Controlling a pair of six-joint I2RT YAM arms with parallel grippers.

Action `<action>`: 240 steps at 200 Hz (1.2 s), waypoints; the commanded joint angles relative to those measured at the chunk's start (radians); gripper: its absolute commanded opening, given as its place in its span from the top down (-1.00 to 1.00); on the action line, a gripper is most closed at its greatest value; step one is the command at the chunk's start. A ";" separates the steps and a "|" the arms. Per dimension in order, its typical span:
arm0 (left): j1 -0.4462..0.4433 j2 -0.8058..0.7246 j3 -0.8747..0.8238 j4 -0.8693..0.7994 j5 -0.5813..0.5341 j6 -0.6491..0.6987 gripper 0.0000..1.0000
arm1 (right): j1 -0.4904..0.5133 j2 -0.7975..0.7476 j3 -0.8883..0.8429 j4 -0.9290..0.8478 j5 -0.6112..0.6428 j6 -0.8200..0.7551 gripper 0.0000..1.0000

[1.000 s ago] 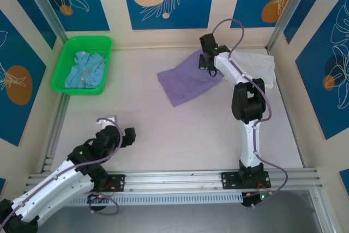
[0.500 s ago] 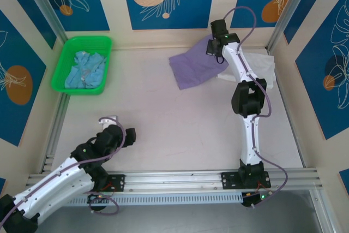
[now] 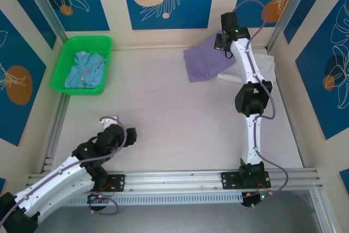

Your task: Fold and stack the t-shirts

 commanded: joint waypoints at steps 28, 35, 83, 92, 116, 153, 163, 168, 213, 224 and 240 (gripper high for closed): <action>0.000 0.007 -0.011 0.014 -0.024 -0.018 -1.00 | -0.028 -0.031 0.078 -0.030 -0.027 -0.025 1.00; 0.000 0.008 -0.011 0.014 -0.025 -0.019 -1.00 | -0.030 -0.031 0.089 -0.034 -0.028 -0.028 1.00; 0.000 0.011 -0.011 0.014 -0.028 -0.021 -1.00 | -0.051 -0.034 0.143 -0.057 -0.047 -0.027 1.00; 0.000 0.012 -0.011 0.013 -0.026 -0.021 -1.00 | -0.055 -0.035 0.145 -0.057 -0.047 -0.027 1.00; 0.000 0.013 -0.011 0.014 -0.027 -0.021 -1.00 | -0.074 -0.037 0.164 -0.078 -0.061 -0.004 1.00; 0.000 0.018 -0.009 0.012 -0.027 -0.024 -1.00 | -0.095 -0.051 0.167 -0.090 -0.073 0.012 1.00; 0.000 0.018 -0.009 0.012 -0.028 -0.024 -1.00 | -0.100 -0.052 0.174 -0.093 -0.074 0.012 1.00; 0.000 0.019 -0.009 0.012 -0.028 -0.025 -1.00 | -0.103 -0.054 0.180 -0.095 -0.075 0.013 1.00; 0.000 0.019 -0.009 0.008 -0.029 -0.028 -1.00 | -0.126 -0.066 0.199 -0.098 -0.085 0.001 1.00; 0.000 0.019 -0.008 0.009 -0.029 -0.029 -1.00 | -0.129 -0.065 0.205 -0.097 -0.088 -0.004 1.00; 0.000 0.021 -0.007 0.008 -0.030 -0.030 -1.00 | -0.134 -0.066 0.206 -0.092 -0.095 -0.017 1.00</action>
